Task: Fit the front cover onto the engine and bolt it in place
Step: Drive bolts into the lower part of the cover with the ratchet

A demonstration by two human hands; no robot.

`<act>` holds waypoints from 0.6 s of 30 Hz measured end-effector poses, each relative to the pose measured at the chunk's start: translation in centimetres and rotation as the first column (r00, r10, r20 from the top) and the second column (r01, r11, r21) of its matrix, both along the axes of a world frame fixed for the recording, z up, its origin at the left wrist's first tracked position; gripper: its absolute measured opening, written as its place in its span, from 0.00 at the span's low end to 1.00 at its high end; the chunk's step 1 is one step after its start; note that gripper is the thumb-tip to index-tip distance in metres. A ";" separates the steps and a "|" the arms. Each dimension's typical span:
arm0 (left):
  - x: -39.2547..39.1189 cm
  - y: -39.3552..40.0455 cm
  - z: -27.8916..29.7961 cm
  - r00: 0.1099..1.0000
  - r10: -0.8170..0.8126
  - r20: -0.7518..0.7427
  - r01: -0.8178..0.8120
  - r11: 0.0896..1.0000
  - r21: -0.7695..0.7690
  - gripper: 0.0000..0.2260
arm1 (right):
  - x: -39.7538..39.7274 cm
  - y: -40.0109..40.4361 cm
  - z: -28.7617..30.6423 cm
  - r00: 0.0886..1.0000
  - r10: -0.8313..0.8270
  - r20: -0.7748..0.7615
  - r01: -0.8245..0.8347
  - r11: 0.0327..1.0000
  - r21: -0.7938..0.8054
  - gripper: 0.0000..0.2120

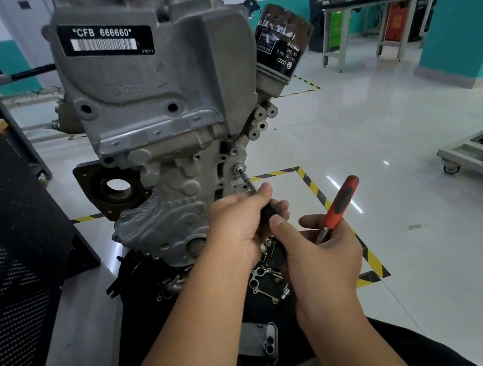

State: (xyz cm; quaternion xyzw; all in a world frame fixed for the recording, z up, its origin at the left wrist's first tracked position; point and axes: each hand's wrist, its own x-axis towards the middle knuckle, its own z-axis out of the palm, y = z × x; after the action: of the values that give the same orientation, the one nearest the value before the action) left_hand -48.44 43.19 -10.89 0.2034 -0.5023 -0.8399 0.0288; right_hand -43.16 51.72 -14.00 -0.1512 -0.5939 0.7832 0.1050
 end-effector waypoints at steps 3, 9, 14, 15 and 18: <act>0.3 -0.3 0.4 0.993 -0.104 0.062 0.103 0.995 0.011 0.15 | -0.2 0.1 0.1 1.000 0.001 0.009 -0.001 0.999 -0.039 0.11; 0.3 -0.6 0.1 0.997 -0.074 0.034 0.076 0.995 -0.063 0.08 | -0.3 0.9 0.7 0.986 0.159 0.043 -0.147 0.967 -0.208 0.15; 0.1 -0.4 -0.6 0.998 -0.022 0.051 0.026 0.997 -0.072 0.03 | -0.2 0.7 0.0 0.995 0.100 -0.004 -0.100 0.995 0.008 0.15; 0.1 -0.4 -0.7 0.998 -0.030 0.050 0.033 0.997 -0.064 0.03 | -0.3 0.7 -0.2 0.995 0.095 -0.014 -0.095 0.995 0.003 0.14; 0.2 -0.6 -0.5 0.994 -0.085 0.064 0.088 0.995 -0.047 0.04 | -0.5 0.7 0.0 0.993 0.116 0.008 -0.115 0.992 -0.055 0.13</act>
State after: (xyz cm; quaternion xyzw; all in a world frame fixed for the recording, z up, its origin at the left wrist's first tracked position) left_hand -48.23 42.63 -11.41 0.2068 -0.5322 -0.8208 -0.0180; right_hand -43.70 52.40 -13.99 -0.1235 -0.5808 0.8029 0.0521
